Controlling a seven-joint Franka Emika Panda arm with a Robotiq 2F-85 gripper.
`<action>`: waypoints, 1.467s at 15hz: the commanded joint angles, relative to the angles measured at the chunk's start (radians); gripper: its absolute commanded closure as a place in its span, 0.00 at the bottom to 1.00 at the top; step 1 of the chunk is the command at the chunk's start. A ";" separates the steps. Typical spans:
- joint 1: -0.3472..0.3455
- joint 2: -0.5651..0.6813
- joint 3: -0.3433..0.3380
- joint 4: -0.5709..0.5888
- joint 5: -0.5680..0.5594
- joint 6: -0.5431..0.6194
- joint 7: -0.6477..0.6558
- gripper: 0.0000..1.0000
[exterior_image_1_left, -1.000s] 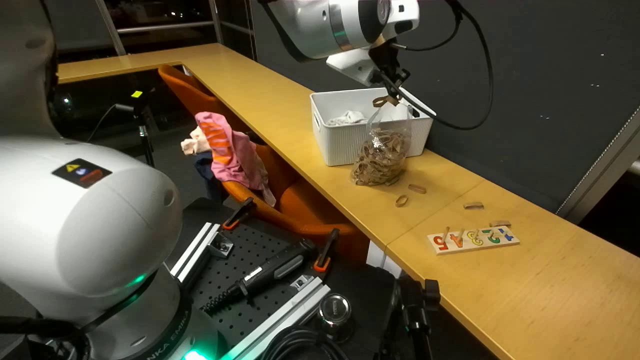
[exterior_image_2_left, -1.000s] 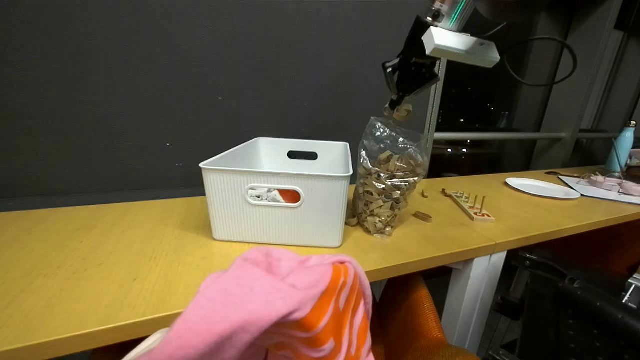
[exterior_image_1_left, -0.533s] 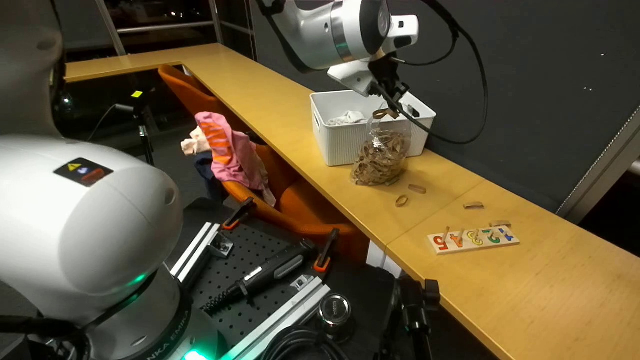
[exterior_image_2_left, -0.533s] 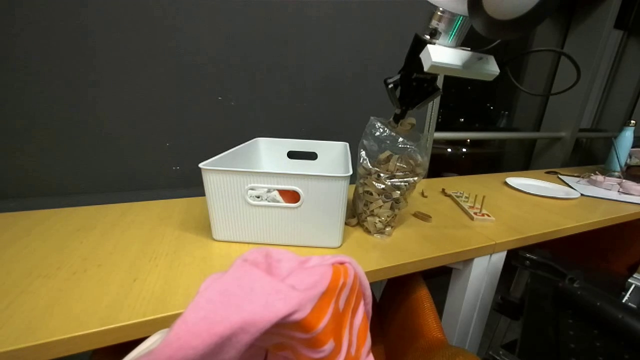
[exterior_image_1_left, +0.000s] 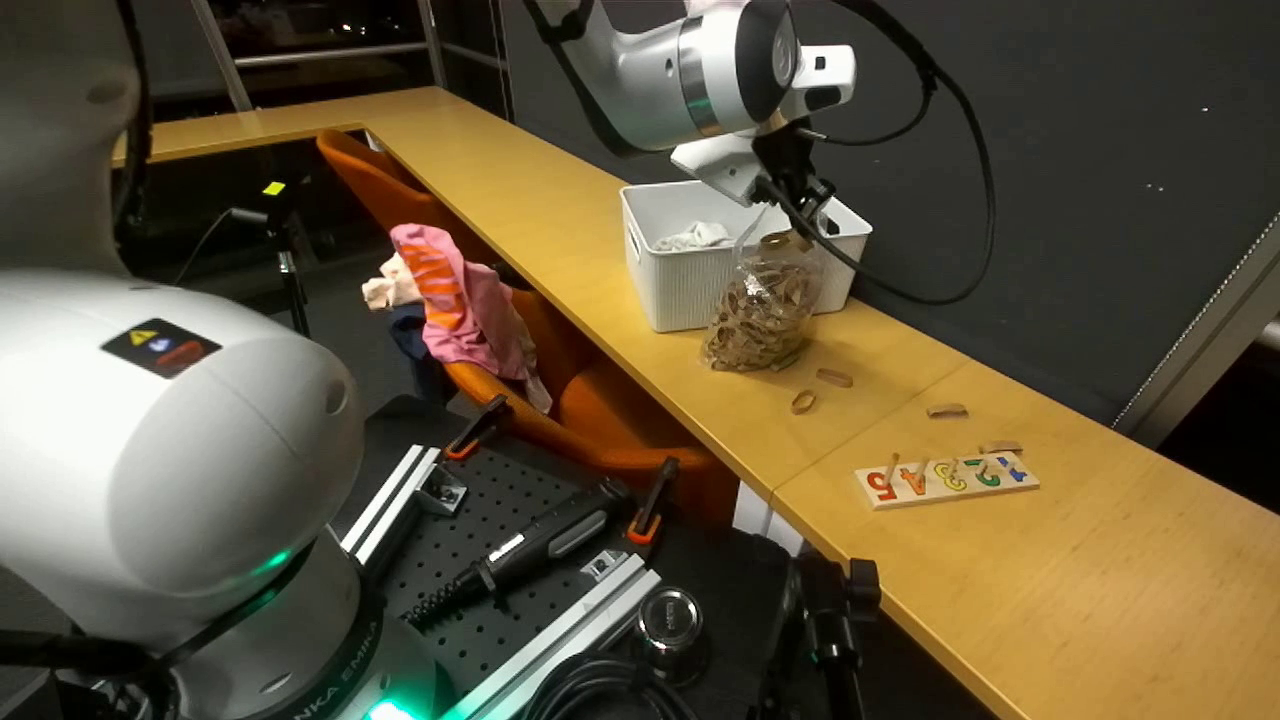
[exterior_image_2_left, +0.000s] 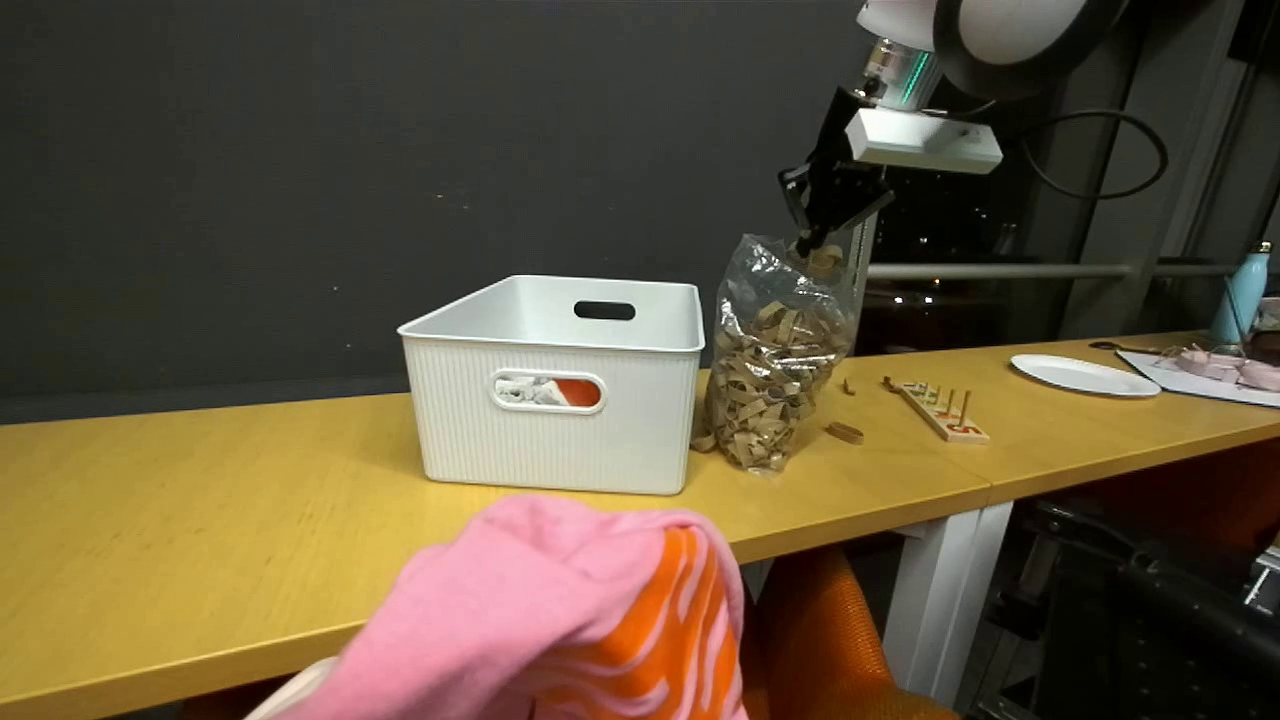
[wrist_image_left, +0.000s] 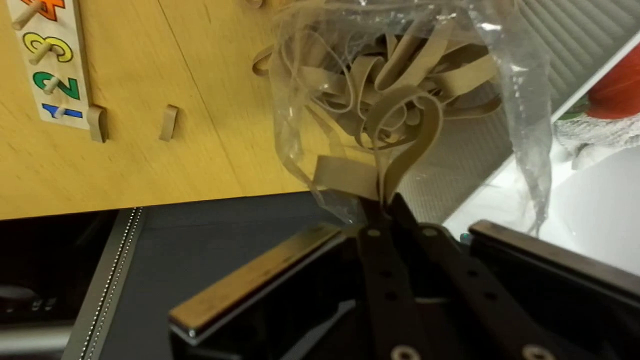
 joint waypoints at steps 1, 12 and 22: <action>-0.001 0.016 0.005 0.030 0.014 -0.024 0.002 0.61; 0.000 -0.078 -0.021 -0.054 -0.016 0.005 0.006 0.00; -0.205 -0.172 0.009 -0.146 0.122 -0.177 -0.115 0.00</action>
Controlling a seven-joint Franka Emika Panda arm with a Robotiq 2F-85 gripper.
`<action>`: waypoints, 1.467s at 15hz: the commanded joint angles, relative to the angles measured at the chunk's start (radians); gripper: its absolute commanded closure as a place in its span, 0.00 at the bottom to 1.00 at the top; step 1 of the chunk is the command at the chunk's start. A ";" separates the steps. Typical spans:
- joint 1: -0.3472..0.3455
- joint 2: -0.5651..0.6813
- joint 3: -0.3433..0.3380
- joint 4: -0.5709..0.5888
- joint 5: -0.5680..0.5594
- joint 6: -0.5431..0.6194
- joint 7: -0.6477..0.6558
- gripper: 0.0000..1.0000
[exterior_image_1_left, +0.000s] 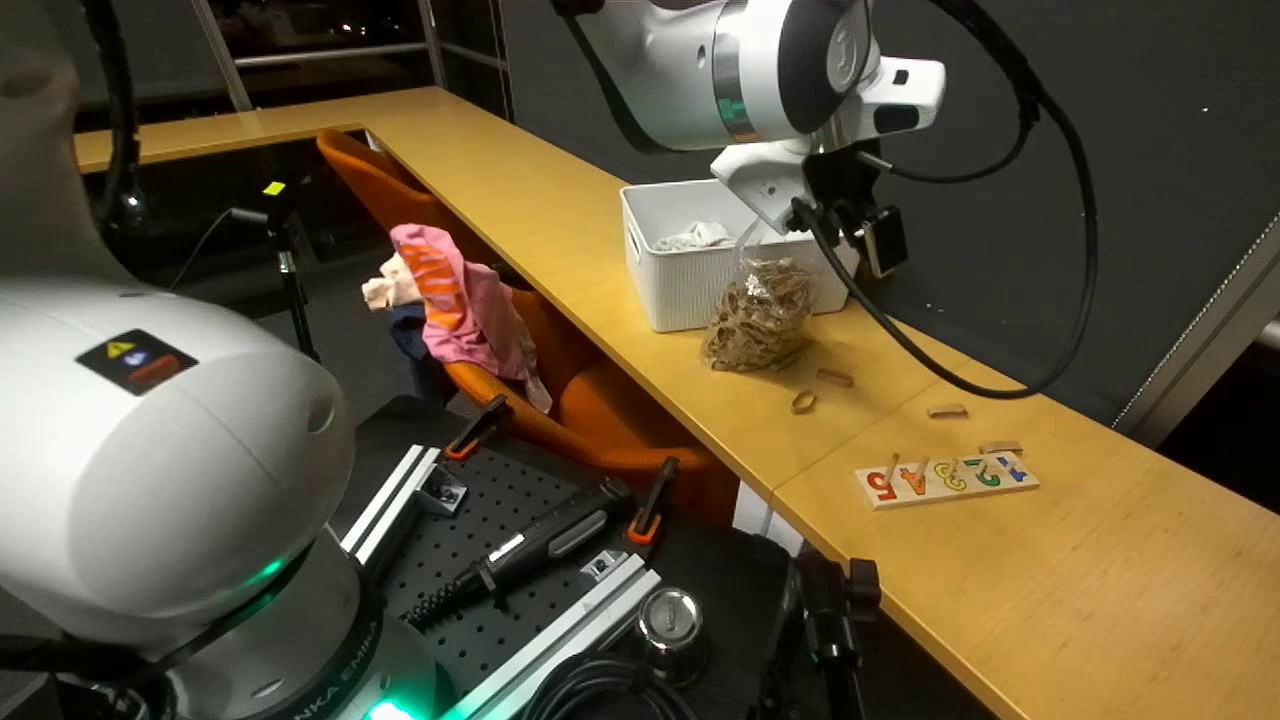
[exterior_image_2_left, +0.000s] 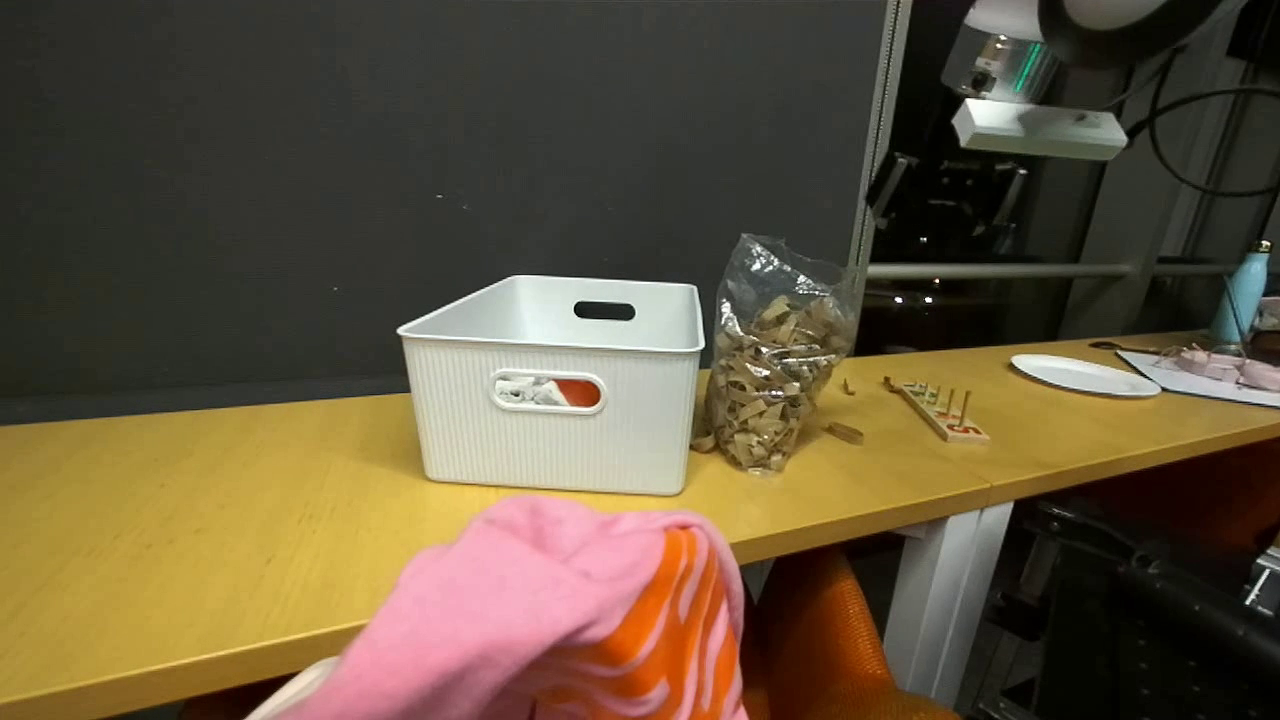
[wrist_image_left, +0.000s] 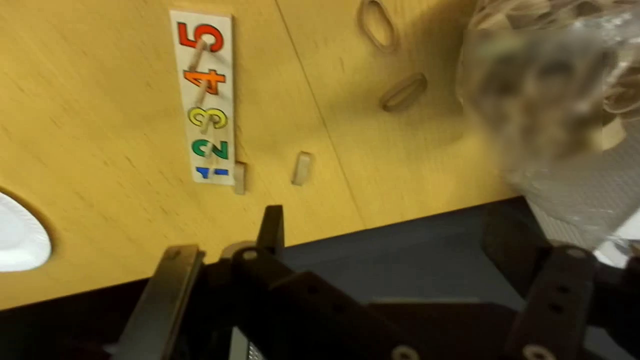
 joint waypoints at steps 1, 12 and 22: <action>-0.150 0.004 0.106 0.012 0.147 -0.098 -0.134 0.00; -0.327 0.360 0.262 0.240 0.496 -0.192 -0.430 0.00; -0.322 0.570 0.322 0.371 0.496 -0.134 -0.432 0.00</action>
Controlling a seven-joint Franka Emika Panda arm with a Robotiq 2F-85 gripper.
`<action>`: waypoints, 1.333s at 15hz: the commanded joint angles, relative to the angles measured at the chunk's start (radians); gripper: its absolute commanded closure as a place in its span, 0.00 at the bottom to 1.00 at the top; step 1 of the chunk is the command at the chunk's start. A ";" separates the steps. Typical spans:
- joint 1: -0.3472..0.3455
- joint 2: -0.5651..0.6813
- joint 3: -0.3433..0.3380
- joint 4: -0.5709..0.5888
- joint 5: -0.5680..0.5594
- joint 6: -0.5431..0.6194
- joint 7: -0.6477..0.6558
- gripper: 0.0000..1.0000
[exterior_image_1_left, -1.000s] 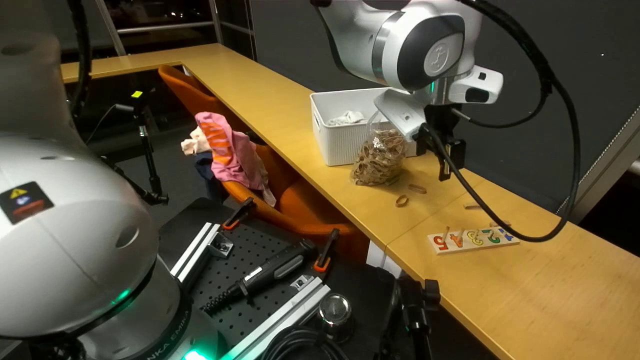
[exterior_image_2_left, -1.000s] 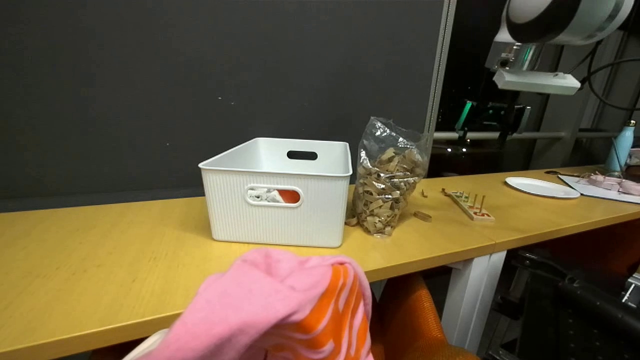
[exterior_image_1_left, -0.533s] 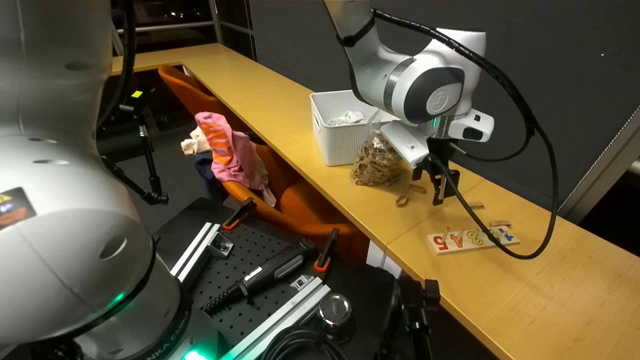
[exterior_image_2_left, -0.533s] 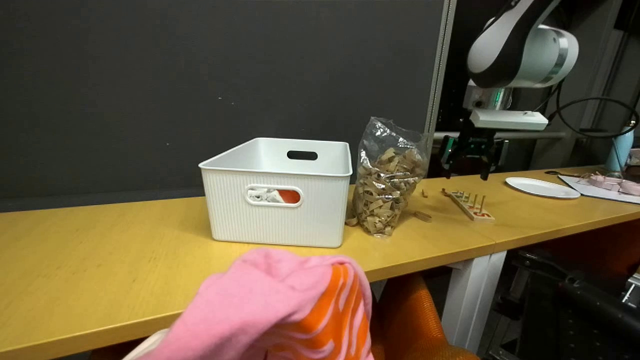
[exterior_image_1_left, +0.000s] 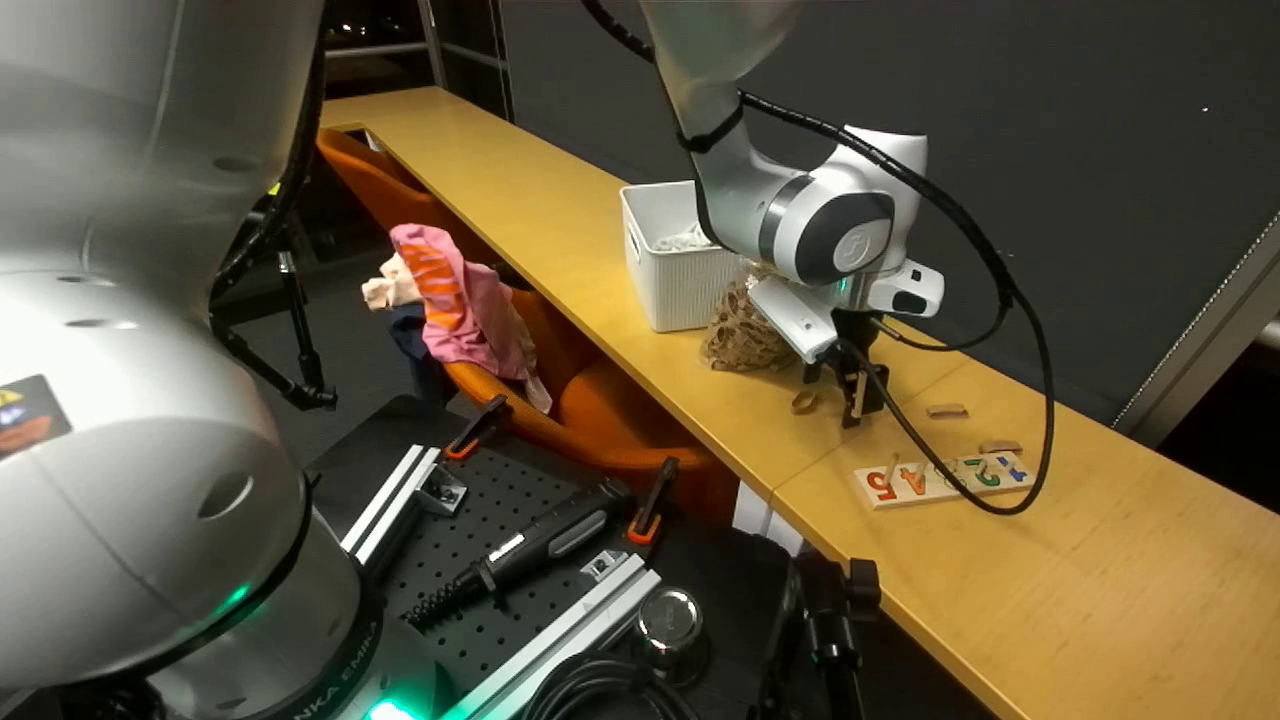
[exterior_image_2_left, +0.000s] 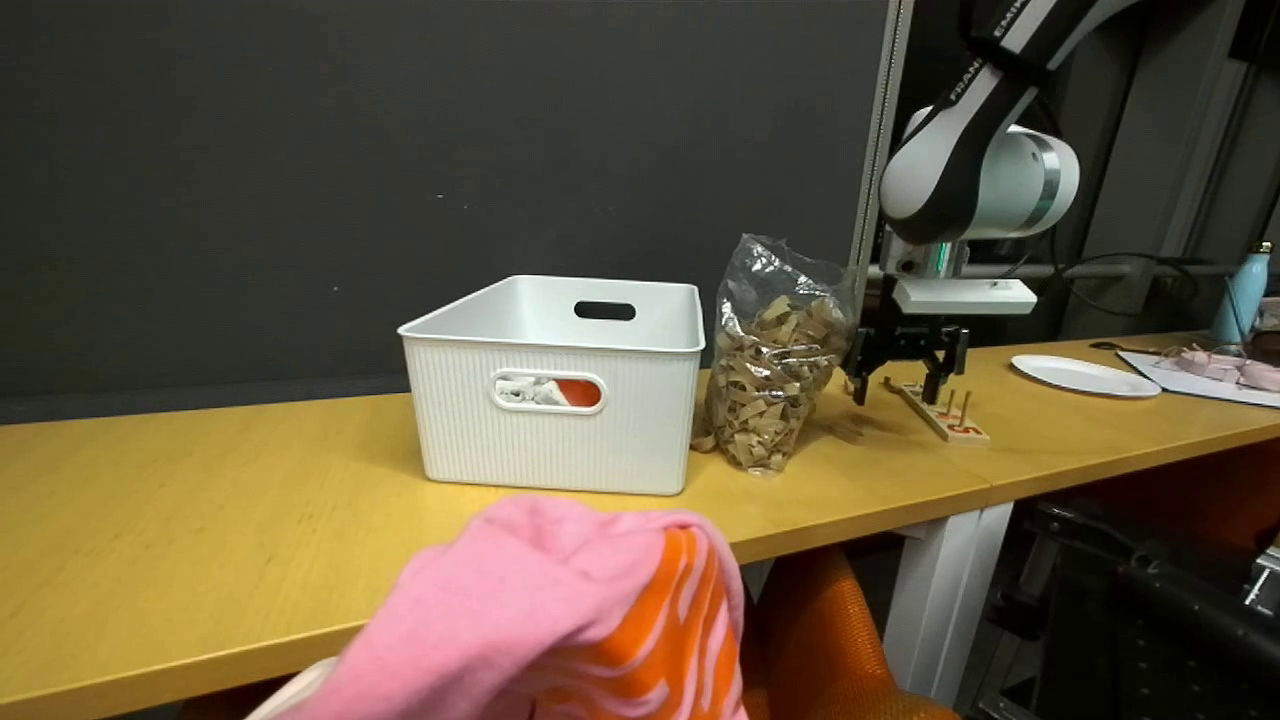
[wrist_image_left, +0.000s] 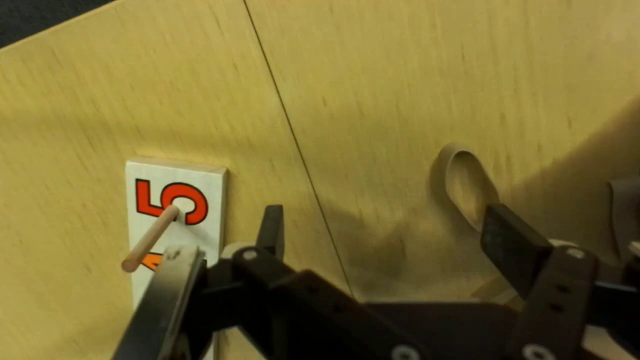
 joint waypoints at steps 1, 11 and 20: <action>-0.019 0.067 0.033 0.060 0.026 0.033 -0.034 0.00; -0.020 0.175 0.073 0.141 0.023 0.086 -0.068 0.26; -0.023 0.158 0.082 0.150 0.026 0.111 -0.086 0.94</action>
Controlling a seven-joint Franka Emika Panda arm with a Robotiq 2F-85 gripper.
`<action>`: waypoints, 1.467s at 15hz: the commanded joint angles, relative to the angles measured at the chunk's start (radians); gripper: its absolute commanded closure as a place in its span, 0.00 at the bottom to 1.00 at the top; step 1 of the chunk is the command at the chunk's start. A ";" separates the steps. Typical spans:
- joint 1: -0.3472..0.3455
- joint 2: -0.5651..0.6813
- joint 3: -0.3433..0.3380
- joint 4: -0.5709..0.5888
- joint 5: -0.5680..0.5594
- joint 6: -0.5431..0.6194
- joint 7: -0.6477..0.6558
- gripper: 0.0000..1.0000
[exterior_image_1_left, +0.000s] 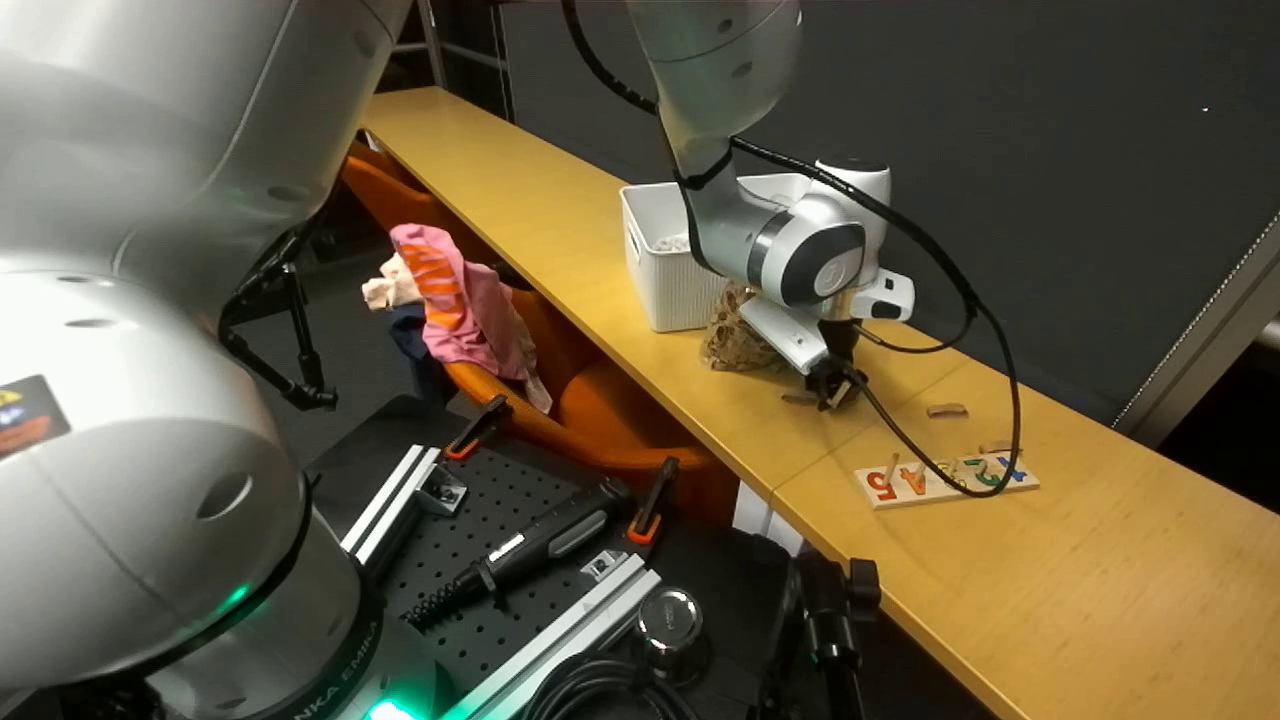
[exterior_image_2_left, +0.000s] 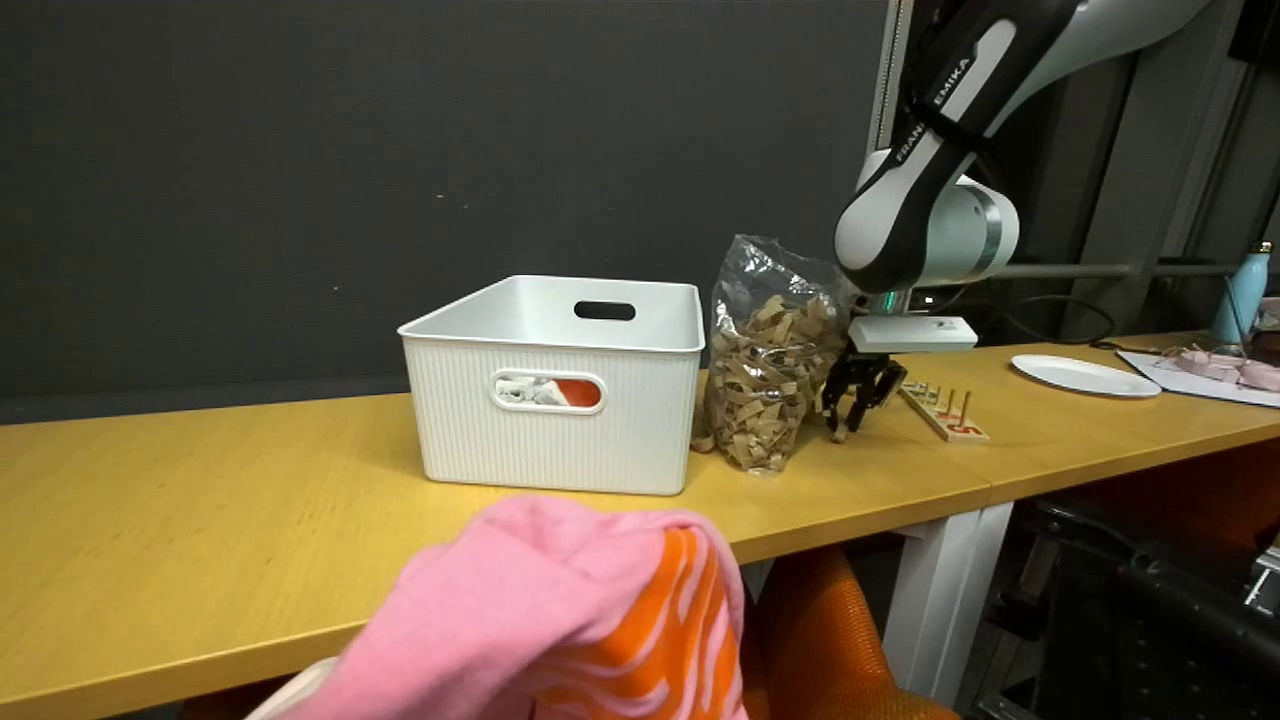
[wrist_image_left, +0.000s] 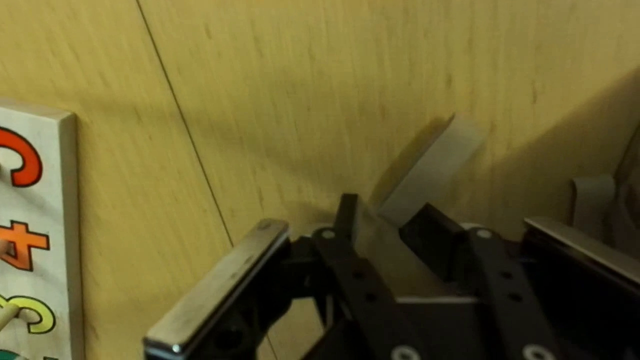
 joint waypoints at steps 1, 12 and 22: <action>-0.020 0.004 0.024 0.021 0.026 0.009 -0.036 0.99; -0.042 0.001 0.032 0.109 0.045 -0.029 -0.033 0.99; -0.062 0.074 0.055 0.233 0.063 -0.123 -0.032 0.48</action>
